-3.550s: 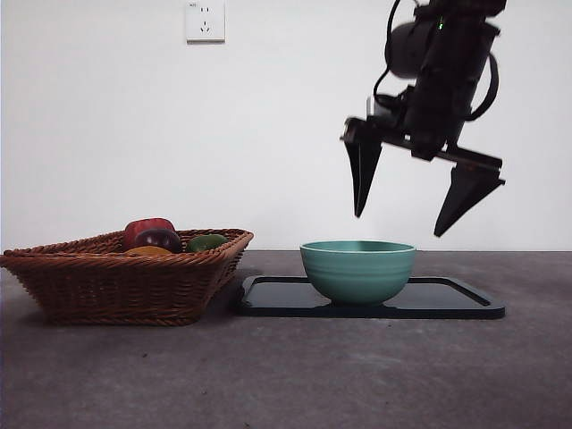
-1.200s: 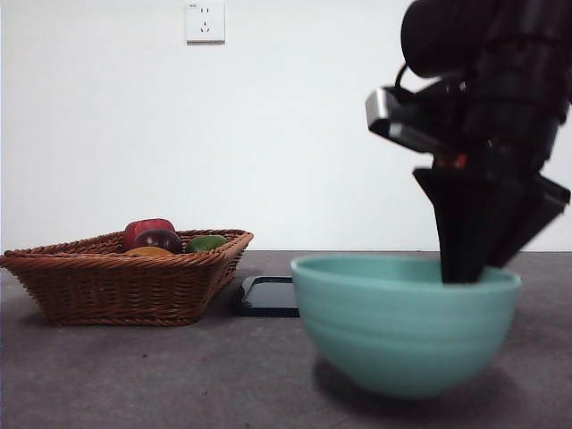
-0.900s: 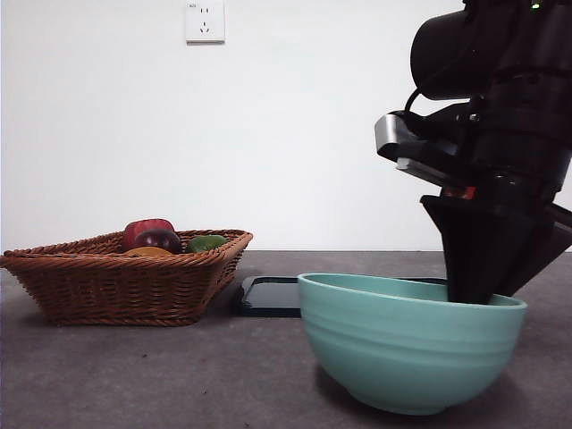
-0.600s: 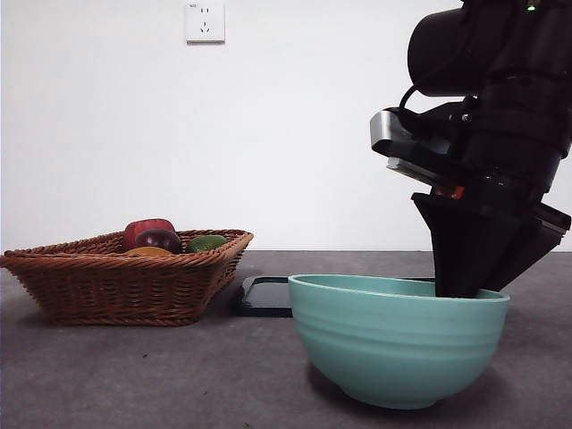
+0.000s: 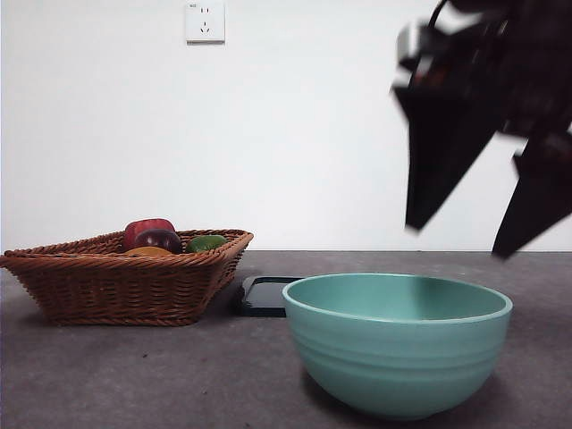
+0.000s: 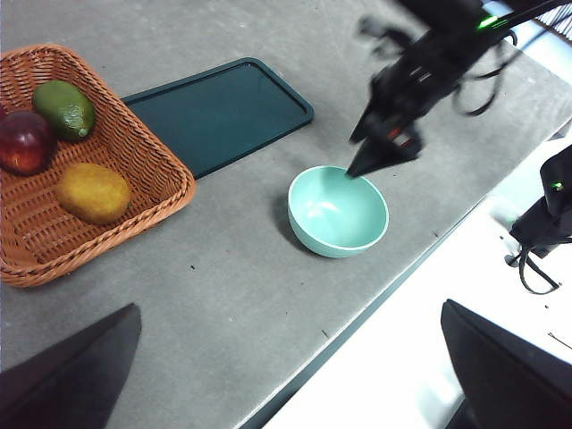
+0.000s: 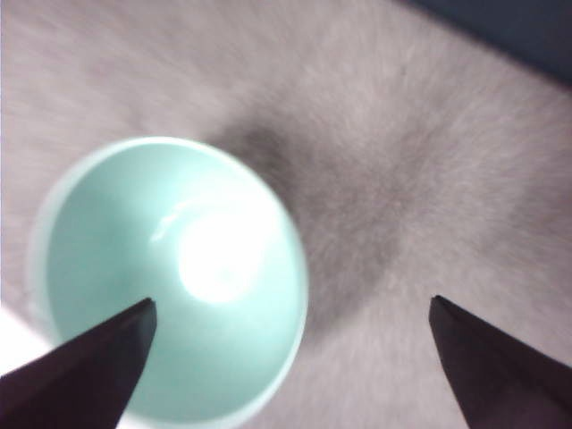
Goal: Pick up the wifruite, put it on the bowl, pick up the plate, put it on desk
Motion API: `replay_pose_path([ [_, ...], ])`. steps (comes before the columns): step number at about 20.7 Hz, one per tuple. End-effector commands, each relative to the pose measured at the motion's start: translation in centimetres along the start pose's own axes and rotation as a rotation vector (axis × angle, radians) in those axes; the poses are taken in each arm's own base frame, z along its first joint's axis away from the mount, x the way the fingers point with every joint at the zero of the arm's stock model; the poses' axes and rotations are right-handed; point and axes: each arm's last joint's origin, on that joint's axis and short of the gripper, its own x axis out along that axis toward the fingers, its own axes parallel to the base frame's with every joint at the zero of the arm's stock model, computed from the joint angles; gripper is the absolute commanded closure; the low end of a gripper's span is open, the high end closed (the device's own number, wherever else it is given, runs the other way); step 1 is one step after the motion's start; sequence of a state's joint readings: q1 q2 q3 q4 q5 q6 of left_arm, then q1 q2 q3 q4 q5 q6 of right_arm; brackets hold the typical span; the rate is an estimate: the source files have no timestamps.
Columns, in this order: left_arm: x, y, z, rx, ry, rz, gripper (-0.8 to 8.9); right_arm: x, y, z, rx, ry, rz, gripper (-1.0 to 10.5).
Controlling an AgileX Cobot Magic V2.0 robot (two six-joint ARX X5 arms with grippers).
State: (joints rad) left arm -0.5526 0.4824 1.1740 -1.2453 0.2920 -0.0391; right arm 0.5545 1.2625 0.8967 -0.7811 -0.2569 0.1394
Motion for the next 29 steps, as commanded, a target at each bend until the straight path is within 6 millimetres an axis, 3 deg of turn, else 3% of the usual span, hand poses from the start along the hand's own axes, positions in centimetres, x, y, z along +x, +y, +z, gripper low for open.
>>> replay_pose_path([
  [1,-0.2,-0.1,0.3,0.013,-0.017,-0.010,1.57,-3.1,0.8,-0.6,-0.011,-0.088,-0.005,3.6],
  [3,-0.2,-0.1,0.3,0.014,-0.018,-0.010,1.57,-5.8,1.3,-2.0,-0.022,-0.145,-0.005,2.8],
  [12,-0.2,-0.1,0.3,0.019,-0.019,-0.010,1.57,-16.7,3.0,-10.2,-0.115,-0.488,0.055,2.8],
  [17,-0.2,-0.1,0.7,0.031,-0.061,-0.012,1.57,-19.2,3.0,-14.3,-0.143,-0.665,0.078,2.8],
  [21,-0.2,-0.1,0.8,0.036,-0.075,-0.012,1.85,-19.6,3.0,-15.3,-0.138,-0.703,0.090,3.1],
  [22,-0.2,-0.1,0.8,0.035,-0.075,-0.012,2.59,-19.6,3.0,-15.3,-0.138,-0.703,0.090,3.9],
  [23,-0.2,-0.1,0.8,0.036,-0.074,-0.012,4.57,-19.6,3.0,-15.3,-0.137,-0.700,0.090,5.6],
  [24,-0.2,-0.1,0.8,0.035,-0.073,-0.012,7.08,-19.6,3.0,-15.3,-0.137,-0.700,0.090,8.2],
  [25,-0.2,-0.1,0.8,0.035,-0.074,-0.012,7.87,-19.6,3.0,-15.3,-0.137,-0.701,0.090,9.4],
  [29,-0.2,-0.1,0.8,0.034,-0.074,-0.012,7.94,-19.6,3.0,-15.2,-0.142,-0.711,0.097,9.3],
])
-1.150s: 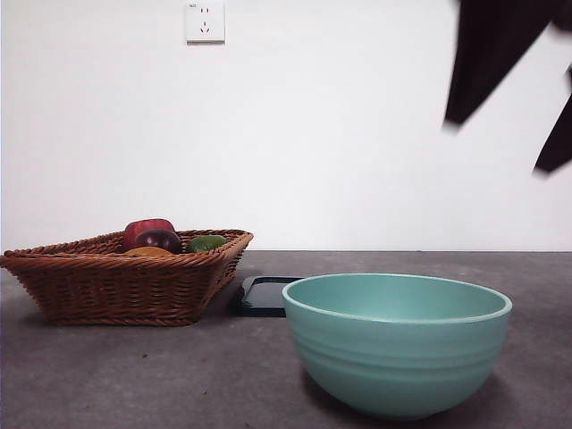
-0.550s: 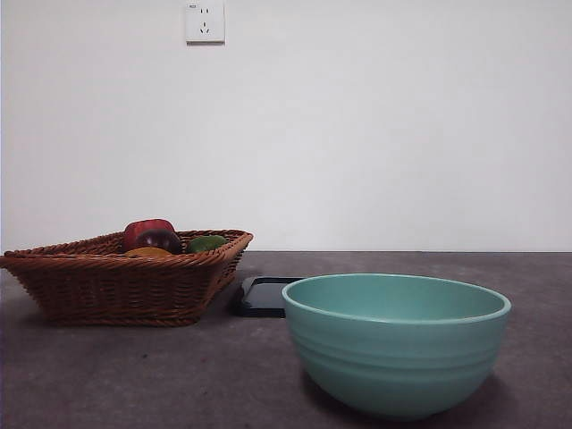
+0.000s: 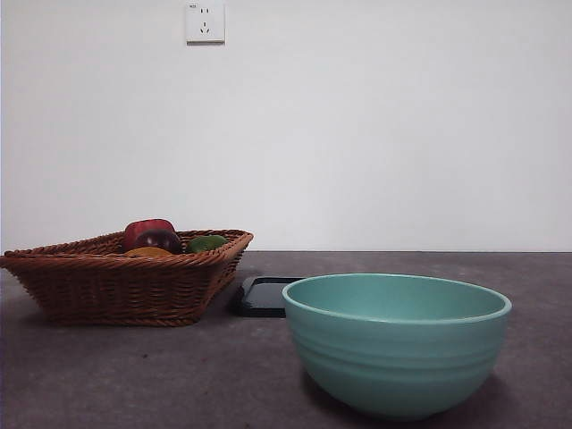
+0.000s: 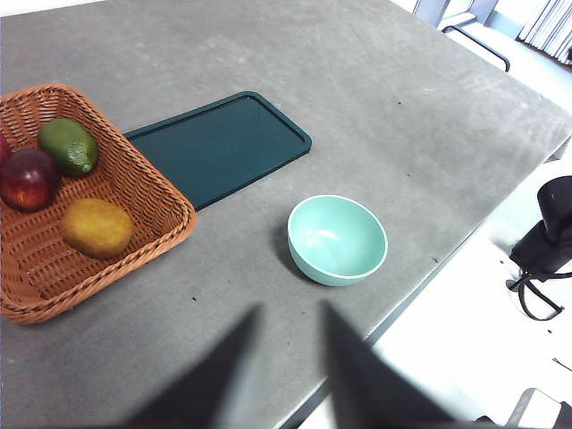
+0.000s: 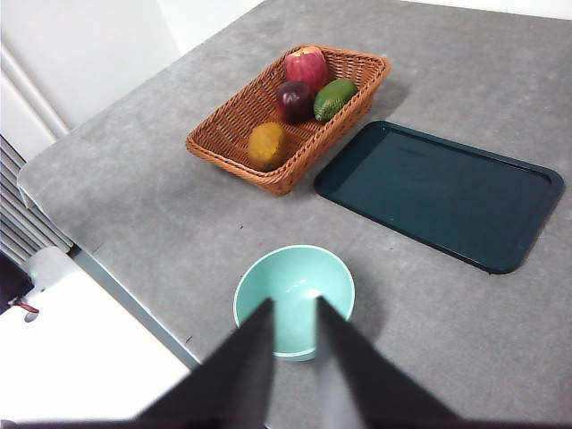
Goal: Pick up the wifruite, put it on the bowl, pick up the plate, put it on desk
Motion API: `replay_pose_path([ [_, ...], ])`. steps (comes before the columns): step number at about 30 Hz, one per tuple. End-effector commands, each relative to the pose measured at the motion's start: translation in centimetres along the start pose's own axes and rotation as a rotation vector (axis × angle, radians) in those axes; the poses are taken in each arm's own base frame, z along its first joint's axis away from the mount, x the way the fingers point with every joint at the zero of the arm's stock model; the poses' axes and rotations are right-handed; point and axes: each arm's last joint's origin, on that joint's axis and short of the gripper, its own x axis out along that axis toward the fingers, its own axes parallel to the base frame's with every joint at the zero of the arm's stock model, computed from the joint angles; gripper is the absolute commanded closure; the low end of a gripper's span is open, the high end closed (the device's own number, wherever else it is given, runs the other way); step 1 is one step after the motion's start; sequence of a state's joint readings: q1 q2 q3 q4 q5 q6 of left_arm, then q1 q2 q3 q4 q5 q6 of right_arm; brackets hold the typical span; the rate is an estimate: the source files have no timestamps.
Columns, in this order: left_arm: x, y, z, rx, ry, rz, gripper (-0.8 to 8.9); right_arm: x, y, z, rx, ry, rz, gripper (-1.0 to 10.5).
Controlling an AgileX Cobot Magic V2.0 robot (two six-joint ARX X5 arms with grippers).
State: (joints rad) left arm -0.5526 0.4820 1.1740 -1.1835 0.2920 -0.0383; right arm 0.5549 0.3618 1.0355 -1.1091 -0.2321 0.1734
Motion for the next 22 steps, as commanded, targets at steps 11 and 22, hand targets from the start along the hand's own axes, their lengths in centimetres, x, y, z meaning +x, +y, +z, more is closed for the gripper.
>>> replay_pose_path([
  [11,-0.2,-0.1,0.3,0.016,-0.017,-0.011,7.94,-0.3,0.1,0.3,0.001,-0.026,0.010,9.3],
  [22,2.1,1.0,-0.8,-0.025,-0.068,0.072,7.94,-0.3,0.1,0.3,0.001,-0.026,0.010,9.3],
])
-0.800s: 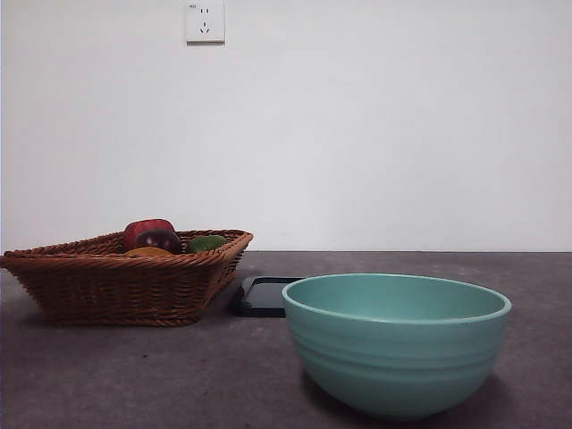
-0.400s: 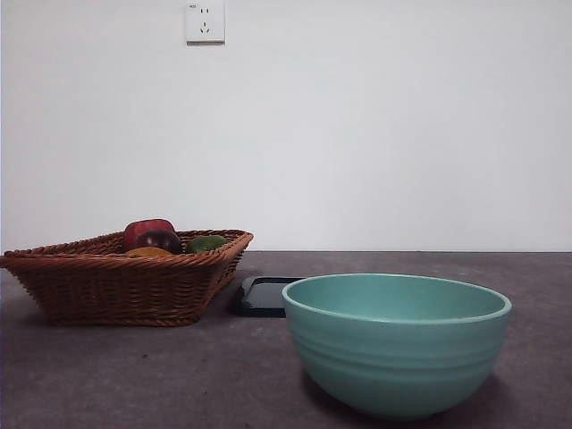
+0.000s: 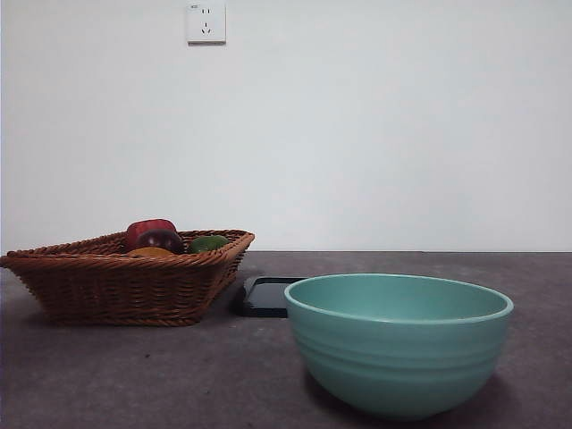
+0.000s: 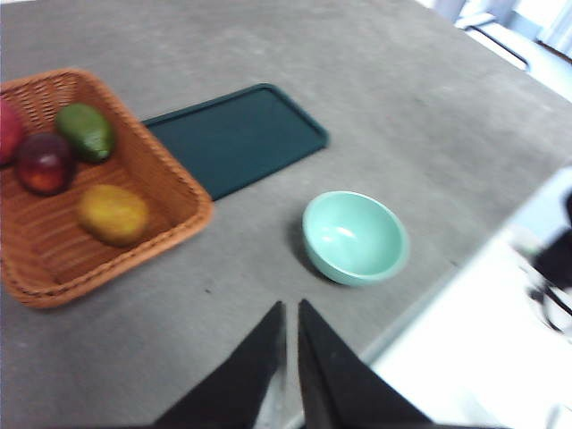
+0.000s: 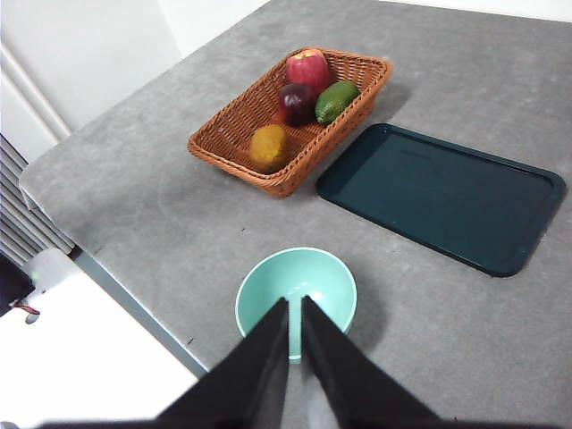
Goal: Pick up the wifruite, put it on the bowl, pick up the plate, put it on desk
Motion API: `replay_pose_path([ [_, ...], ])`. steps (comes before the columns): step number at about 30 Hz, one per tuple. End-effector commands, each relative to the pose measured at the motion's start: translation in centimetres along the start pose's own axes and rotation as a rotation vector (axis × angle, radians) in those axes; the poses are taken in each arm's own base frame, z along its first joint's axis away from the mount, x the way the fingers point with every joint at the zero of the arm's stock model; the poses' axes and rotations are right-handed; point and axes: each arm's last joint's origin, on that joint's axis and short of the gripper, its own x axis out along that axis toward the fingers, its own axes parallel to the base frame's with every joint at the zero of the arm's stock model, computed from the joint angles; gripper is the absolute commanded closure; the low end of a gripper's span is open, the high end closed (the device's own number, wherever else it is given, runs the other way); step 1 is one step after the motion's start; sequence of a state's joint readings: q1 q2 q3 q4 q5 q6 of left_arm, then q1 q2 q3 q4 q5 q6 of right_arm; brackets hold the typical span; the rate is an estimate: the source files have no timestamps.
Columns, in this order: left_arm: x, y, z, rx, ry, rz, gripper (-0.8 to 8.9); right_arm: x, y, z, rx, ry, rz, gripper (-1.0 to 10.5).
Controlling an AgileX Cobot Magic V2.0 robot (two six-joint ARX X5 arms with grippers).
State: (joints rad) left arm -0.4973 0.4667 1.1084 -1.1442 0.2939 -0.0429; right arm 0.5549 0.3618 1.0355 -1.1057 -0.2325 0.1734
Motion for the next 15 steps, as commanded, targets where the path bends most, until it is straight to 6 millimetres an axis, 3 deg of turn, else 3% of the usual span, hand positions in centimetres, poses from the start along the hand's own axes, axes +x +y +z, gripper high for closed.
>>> replay_pose_path([
  [1,1.9,0.9,-0.5,0.036,-0.117,0.057,7.94,-0.3,0.1,0.3,0.001,-0.023,0.009,9.3],
  [6,5.9,3.8,-3.8,0.058,-0.321,0.254,7.94,-0.3,0.1,0.3,0.001,-0.023,0.009,9.3],
  [15,11.0,8.8,-11.7,-0.179,-0.421,0.693,7.94,-0.3,0.1,0.3,0.001,-0.023,0.009,9.3],
])
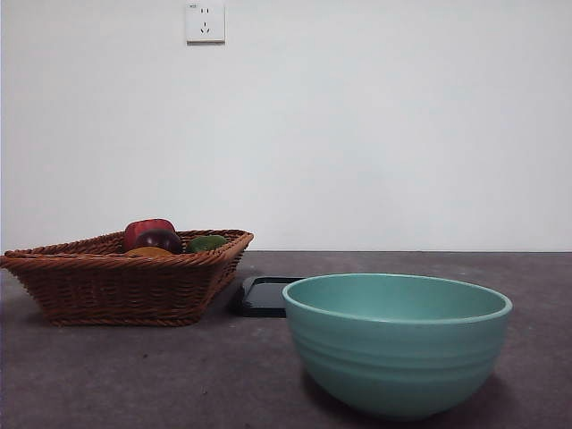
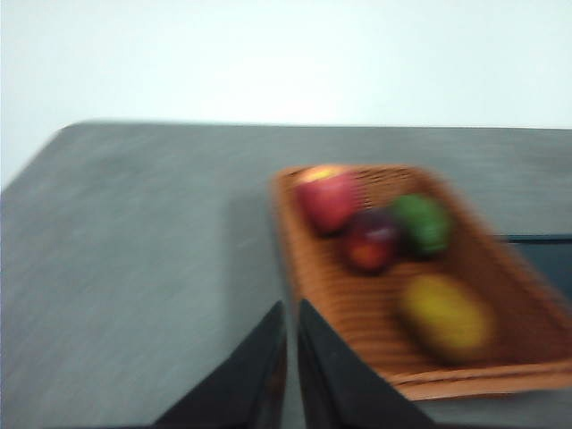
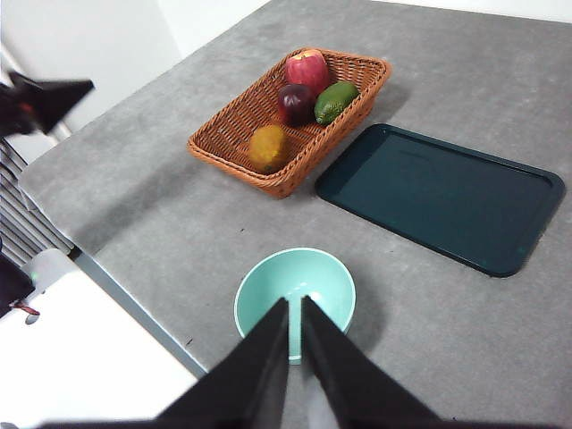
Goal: Pick up the wifruite, put it on the bowl, pick up the plate, put it on desk
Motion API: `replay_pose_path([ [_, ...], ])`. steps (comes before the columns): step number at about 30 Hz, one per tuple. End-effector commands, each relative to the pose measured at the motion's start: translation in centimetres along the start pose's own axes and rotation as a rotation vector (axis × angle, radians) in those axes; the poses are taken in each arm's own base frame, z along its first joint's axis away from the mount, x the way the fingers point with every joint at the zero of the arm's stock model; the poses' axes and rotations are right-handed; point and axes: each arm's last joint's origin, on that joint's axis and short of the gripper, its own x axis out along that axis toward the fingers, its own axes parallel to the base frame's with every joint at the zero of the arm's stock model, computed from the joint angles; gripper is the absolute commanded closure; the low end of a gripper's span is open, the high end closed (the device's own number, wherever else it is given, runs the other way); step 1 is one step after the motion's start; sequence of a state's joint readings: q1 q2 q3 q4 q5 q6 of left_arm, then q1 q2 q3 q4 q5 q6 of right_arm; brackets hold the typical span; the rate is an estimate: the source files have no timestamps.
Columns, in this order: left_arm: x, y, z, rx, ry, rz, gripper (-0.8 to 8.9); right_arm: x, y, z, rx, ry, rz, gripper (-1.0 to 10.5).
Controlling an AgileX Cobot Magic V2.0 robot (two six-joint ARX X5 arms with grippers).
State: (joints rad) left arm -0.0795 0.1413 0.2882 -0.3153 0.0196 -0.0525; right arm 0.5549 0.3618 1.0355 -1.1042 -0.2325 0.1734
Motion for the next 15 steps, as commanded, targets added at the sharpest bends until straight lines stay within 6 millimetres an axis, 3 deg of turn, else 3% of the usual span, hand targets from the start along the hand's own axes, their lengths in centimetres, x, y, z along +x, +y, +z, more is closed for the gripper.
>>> replay_pose_path([
  [1,1.0,0.5,-2.4,-0.111,-0.021,0.073,7.94,-0.3,0.1,0.3,0.002,-0.021,0.009,9.3],
  [7,1.8,0.7,-5.4,-0.144,-0.059,0.078,7.94,-0.3,0.1,0.3,0.002,-0.021,0.009,9.3],
  [15,2.0,0.8,-6.6,-0.081,-0.021,0.085,7.94,-0.3,0.1,0.3,0.002,-0.021,0.009,9.3],
])
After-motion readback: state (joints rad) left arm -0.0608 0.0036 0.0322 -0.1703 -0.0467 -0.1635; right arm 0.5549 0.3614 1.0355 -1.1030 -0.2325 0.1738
